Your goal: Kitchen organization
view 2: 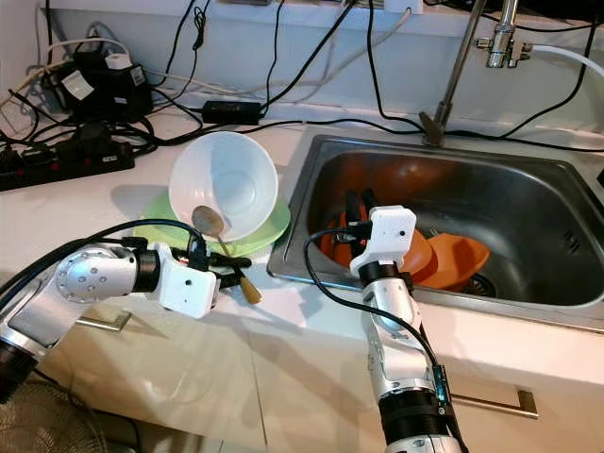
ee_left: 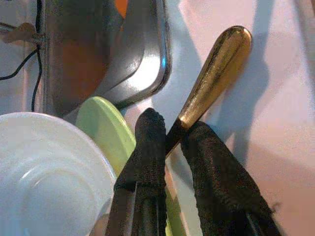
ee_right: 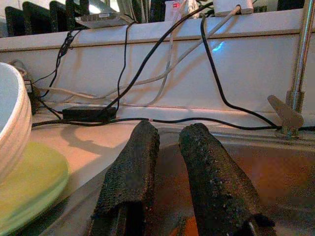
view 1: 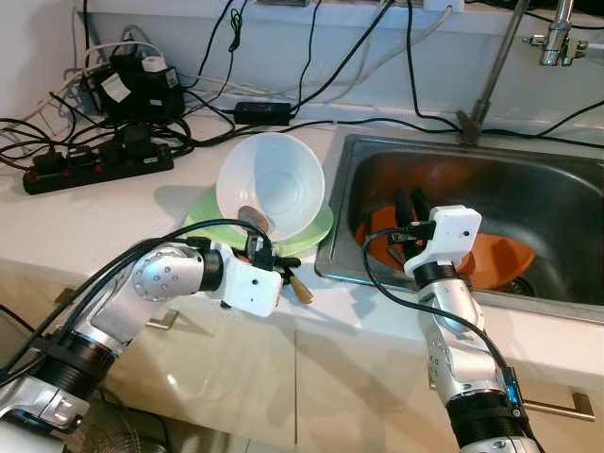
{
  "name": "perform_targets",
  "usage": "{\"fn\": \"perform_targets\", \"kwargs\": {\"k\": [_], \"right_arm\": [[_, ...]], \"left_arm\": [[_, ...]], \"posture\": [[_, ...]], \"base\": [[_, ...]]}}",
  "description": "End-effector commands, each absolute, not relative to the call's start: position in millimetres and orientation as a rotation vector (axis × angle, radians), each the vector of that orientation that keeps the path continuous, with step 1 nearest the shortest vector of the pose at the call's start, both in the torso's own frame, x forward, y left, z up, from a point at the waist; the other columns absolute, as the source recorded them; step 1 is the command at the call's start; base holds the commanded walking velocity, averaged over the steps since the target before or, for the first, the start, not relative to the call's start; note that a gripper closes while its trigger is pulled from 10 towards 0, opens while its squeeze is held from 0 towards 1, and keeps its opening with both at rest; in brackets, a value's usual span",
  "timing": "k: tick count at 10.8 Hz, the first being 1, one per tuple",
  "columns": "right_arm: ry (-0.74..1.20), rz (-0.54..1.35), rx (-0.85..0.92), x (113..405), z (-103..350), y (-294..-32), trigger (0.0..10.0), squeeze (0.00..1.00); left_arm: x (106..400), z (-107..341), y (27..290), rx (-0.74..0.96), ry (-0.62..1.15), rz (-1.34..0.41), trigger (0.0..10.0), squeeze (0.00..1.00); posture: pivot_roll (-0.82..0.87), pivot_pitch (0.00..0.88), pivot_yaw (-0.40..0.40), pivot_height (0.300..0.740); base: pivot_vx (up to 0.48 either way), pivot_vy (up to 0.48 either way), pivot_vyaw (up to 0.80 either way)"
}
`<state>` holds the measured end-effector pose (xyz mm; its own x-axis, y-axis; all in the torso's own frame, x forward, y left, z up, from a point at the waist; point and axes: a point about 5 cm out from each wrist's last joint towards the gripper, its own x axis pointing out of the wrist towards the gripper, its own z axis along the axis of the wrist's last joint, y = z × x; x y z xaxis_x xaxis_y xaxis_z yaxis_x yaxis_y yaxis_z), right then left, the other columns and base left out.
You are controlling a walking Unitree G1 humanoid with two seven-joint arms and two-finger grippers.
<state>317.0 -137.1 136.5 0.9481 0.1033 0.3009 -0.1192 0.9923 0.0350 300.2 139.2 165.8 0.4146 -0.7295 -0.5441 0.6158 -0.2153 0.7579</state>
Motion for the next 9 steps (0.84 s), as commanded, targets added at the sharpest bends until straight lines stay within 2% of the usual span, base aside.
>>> {"fn": "perform_targets", "kwargs": {"k": [1, 3, 5, 7, 8, 9], "right_arm": [[-0.323, 0.101, 0.061, 316, 141, -140, 10.0, 0.00], [-0.322, 0.104, 0.062, 316, 141, -139, 10.0, 0.00], [-0.322, 0.101, 0.061, 316, 141, -140, 10.0, 0.00], [-0.318, 0.097, 0.060, 316, 140, -141, 10.0, 0.00], [-0.316, 0.098, 0.062, 316, 140, -141, 10.0, 0.00], [-0.315, 0.101, 0.063, 317, 140, -140, 10.0, 0.00]], "left_arm": [[292, 136, 139, 1.297, 0.039, -1.356, 0.0, 0.00], [292, 134, 134, 1.281, 0.007, -1.330, 0.0, 0.00], [297, 142, 126, 1.230, -0.112, -1.226, 0.0, 0.00], [309, 175, 119, 1.247, -0.325, -1.025, 0.0, 0.00], [317, 202, 117, 1.232, -0.483, -0.845, 1.1, 0.00], [318, 219, 117, 1.220, -0.576, -0.738, 10.0, 0.00]], "posture": [[0.23, 0.000, 0.022, 0.725], [0.23, 0.000, 0.021, 0.725], [0.22, 0.000, 0.018, 0.725], [0.23, 0.000, 0.014, 0.725], [0.23, 0.000, 0.010, 0.725], [0.24, 0.000, 0.007, 0.725]], "base": [[0.000, 0.000, 0.00], [0.000, 0.000, 0.00], [0.000, 0.000, 0.00], [0.000, 0.000, 0.00], [0.000, 0.000, 0.00], [0.000, 0.000, 0.00]]}}
